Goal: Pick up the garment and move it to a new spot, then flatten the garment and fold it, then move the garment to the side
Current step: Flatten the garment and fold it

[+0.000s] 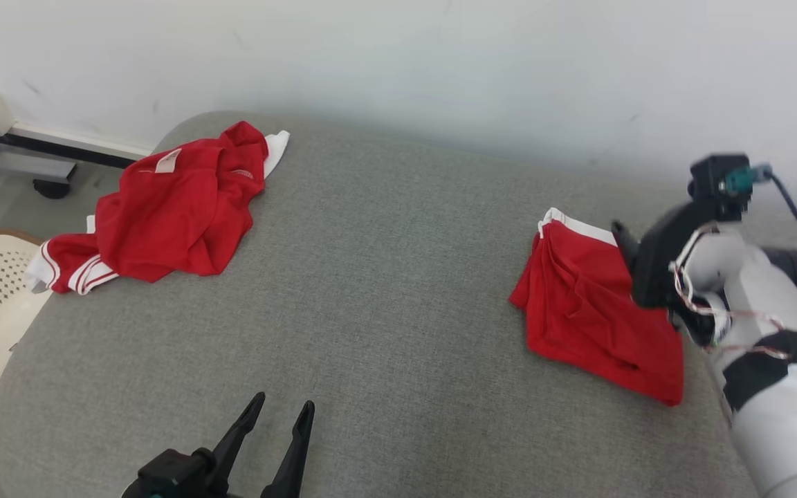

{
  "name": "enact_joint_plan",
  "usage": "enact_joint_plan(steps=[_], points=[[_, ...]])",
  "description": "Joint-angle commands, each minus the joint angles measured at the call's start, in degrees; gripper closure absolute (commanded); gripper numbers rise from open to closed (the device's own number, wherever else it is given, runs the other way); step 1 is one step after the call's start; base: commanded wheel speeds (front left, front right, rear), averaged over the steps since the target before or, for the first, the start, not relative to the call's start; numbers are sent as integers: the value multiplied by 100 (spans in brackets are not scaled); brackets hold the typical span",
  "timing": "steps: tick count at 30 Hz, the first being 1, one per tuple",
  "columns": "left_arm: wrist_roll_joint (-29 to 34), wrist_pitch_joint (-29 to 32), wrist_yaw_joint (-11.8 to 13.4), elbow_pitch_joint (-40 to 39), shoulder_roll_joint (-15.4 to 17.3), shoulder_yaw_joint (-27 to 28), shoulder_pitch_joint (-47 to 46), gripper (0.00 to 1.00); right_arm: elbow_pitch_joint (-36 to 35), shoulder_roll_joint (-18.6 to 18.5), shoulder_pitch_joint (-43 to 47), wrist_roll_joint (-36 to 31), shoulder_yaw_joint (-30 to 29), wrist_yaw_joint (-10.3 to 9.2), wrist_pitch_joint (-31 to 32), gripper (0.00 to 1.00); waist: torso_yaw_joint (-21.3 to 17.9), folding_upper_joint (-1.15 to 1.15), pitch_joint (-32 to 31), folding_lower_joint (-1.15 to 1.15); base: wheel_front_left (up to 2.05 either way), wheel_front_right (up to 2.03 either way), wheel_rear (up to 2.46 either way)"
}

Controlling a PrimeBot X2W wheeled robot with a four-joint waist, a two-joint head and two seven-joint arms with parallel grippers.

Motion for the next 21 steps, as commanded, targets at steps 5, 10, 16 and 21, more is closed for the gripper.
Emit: enact_joint_plan(steps=[5, 10, 16, 21], points=[[-36, 20, 39, -106, 29, 18, 100, 0, -108, -25, 576, -147, 159, -10, -23, 100, -158, 0, -12, 1, 0, 0, 0], [-47, 5, 32, -134, 2, 6, -10, 0, -198, 98, 741, -267, 441, -10, -293, 100, -226, 0, 159, 1, 0, 0, 0], [-62, -38, -10, -30, -31, -18, -116, 0, -7, 437, 732, -242, 963, -10, -276, 100, -187, 0, 211, 1, 0, 0, 0], [-93, -63, -26, 33, -27, 13, -72, 0, 5, 623, 715, -61, 1455, -10, -194, 100, -179, 0, 173, 1, 0, 0, 0]])
